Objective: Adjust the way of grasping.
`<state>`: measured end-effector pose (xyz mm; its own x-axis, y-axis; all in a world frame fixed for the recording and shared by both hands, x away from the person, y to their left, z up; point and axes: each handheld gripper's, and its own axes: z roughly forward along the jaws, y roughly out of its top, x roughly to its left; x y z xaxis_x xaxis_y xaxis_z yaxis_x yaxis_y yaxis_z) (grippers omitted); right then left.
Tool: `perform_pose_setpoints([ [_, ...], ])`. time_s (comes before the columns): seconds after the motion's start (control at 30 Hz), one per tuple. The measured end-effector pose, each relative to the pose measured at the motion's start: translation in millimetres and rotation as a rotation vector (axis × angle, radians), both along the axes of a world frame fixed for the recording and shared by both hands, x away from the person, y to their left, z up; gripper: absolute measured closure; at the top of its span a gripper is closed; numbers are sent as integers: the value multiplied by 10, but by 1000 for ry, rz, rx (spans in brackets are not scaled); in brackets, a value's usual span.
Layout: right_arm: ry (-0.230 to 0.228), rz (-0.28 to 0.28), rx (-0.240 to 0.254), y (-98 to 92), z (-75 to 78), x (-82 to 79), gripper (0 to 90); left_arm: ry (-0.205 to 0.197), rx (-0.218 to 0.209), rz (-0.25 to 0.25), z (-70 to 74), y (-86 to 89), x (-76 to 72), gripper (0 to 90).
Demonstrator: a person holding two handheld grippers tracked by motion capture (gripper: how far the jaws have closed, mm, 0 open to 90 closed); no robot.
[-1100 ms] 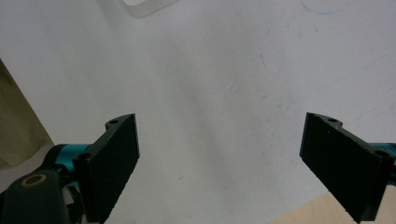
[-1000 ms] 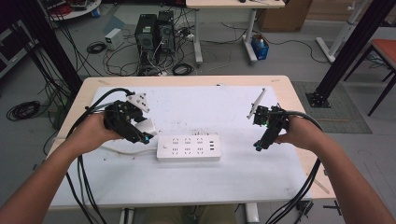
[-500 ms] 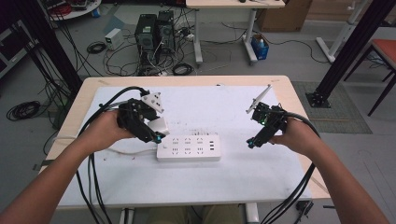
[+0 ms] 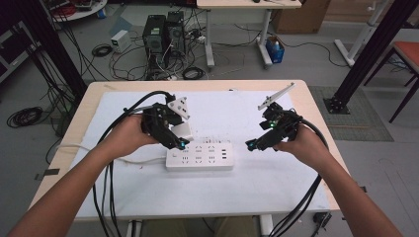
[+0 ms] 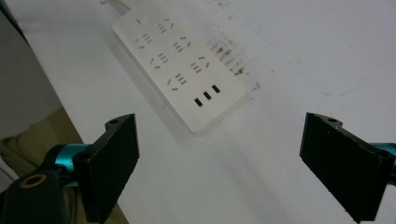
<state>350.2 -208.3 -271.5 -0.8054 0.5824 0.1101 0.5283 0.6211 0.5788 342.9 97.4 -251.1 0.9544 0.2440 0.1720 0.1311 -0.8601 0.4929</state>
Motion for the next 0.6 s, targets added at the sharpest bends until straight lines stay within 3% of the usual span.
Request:
perform_pose_setpoints([
  [0.23,52,-5,123,68,-19,-15,112,-45,-5,-31,-11,-120,-37,426],
  [0.47,141,-16,274,130,-48,4,112,-55,-12,-52,-42,-254,-65,426],
  [0.6,165,-27,343,157,-69,27,113,-59,-25,-69,-72,-333,-67,426],
])
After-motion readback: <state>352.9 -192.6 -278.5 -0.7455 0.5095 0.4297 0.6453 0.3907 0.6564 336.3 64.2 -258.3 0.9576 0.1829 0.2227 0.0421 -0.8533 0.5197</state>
